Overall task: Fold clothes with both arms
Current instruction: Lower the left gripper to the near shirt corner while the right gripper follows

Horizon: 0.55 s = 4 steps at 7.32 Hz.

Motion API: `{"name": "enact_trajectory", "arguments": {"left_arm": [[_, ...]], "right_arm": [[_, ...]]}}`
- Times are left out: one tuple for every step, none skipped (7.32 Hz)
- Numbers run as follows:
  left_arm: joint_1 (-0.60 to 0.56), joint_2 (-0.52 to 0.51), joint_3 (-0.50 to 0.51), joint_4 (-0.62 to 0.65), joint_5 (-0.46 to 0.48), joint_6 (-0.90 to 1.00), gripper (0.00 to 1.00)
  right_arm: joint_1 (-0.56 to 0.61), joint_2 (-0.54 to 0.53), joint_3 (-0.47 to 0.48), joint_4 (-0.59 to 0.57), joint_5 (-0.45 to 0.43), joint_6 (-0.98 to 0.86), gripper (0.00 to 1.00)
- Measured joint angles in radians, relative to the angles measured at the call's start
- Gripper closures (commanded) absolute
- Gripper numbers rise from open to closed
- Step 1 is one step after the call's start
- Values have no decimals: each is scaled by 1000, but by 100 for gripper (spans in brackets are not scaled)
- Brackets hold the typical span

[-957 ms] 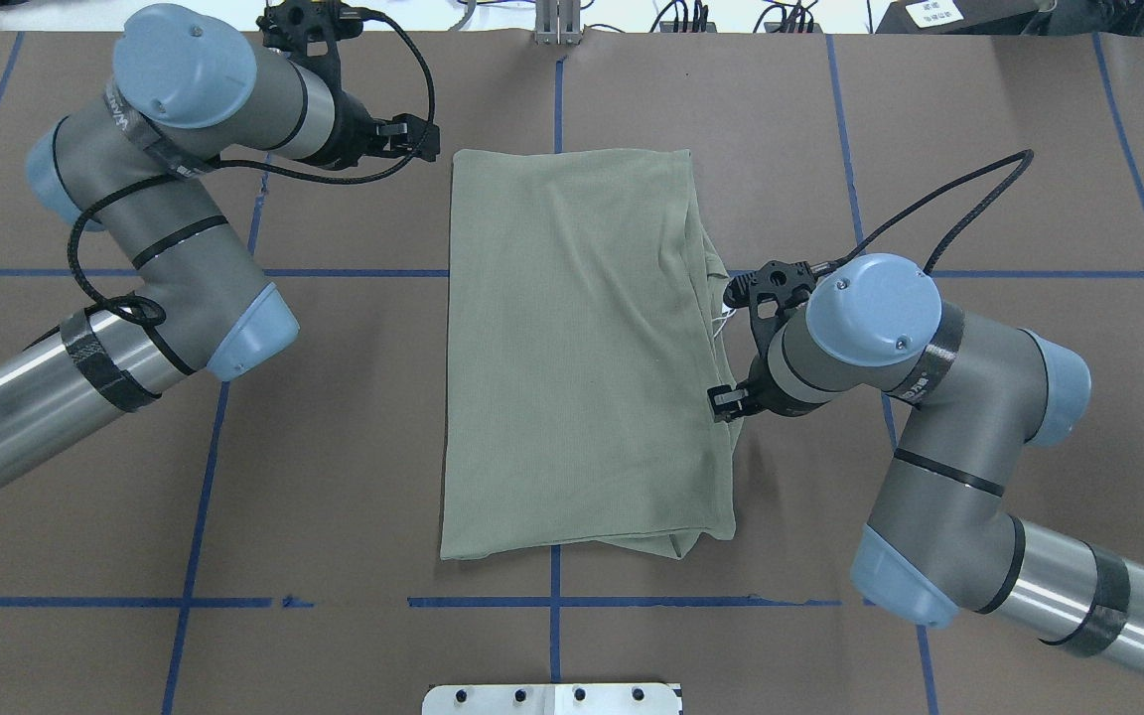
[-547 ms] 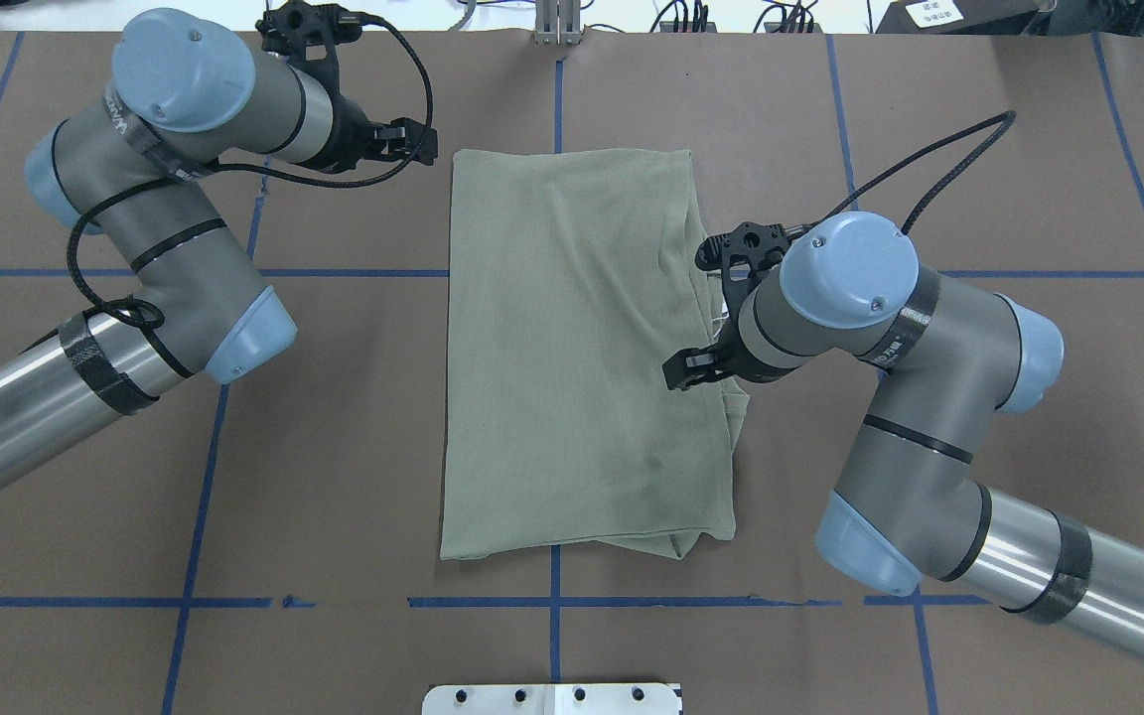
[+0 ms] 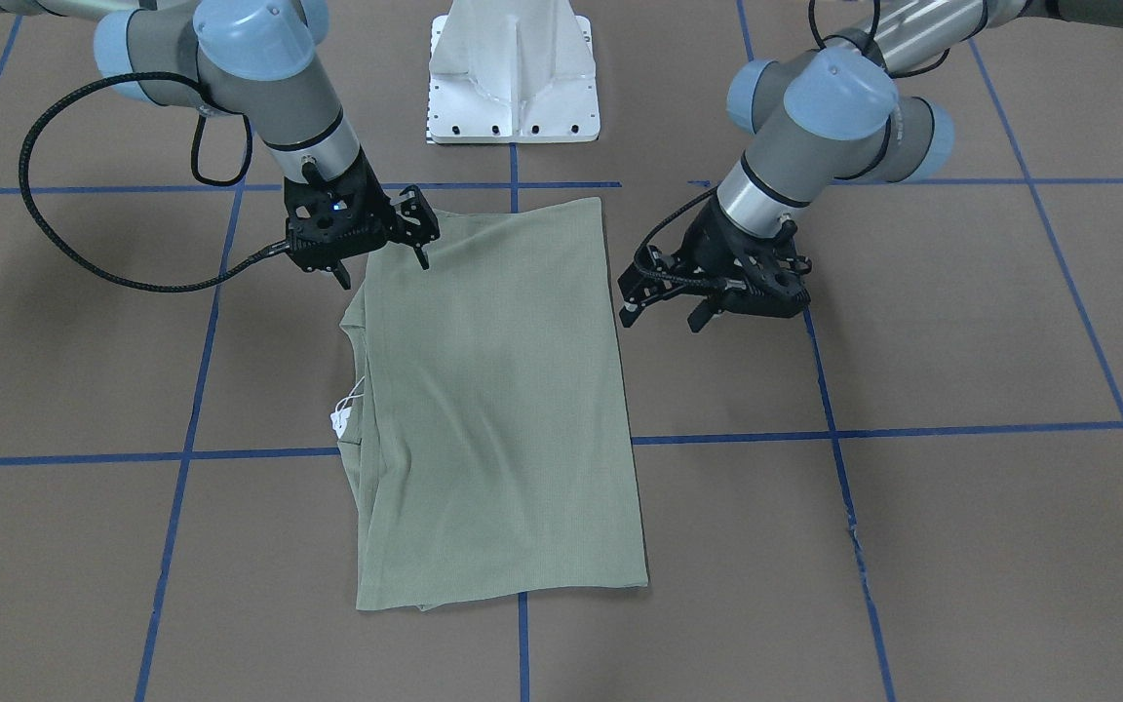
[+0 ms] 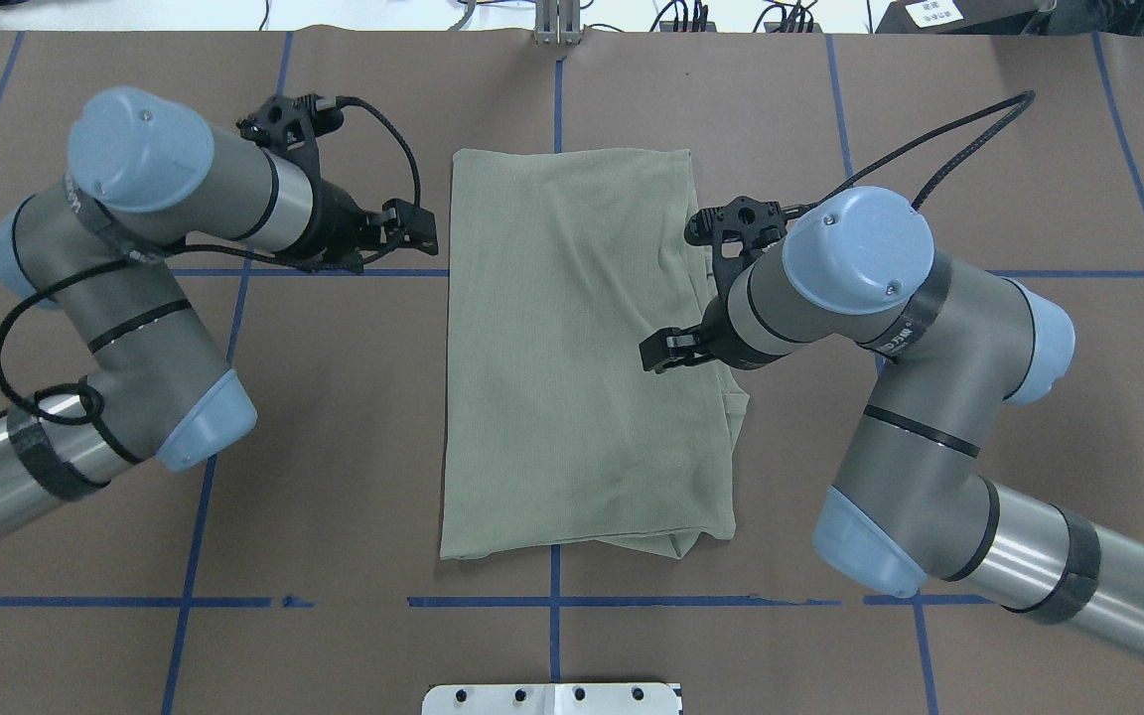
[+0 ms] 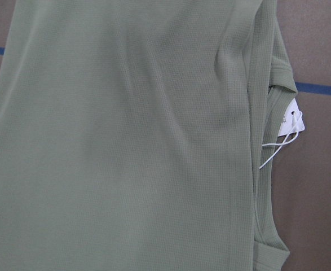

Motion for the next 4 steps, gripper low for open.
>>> {"name": "enact_trajectory", "arguments": {"left_arm": [[80, 23, -34, 2, 45, -107, 2], [167, 35, -50, 4, 111, -208, 3], [242, 43, -57, 14, 164, -294, 6], [296, 46, -60, 39, 199, -351, 9]], "right_arm": [[1, -3, 19, 0, 10, 26, 0], [0, -5, 36, 0, 16, 50, 0], [-1, -6, 49, 0, 21, 73, 0], [-2, -6, 54, 1, 23, 88, 0]]}}
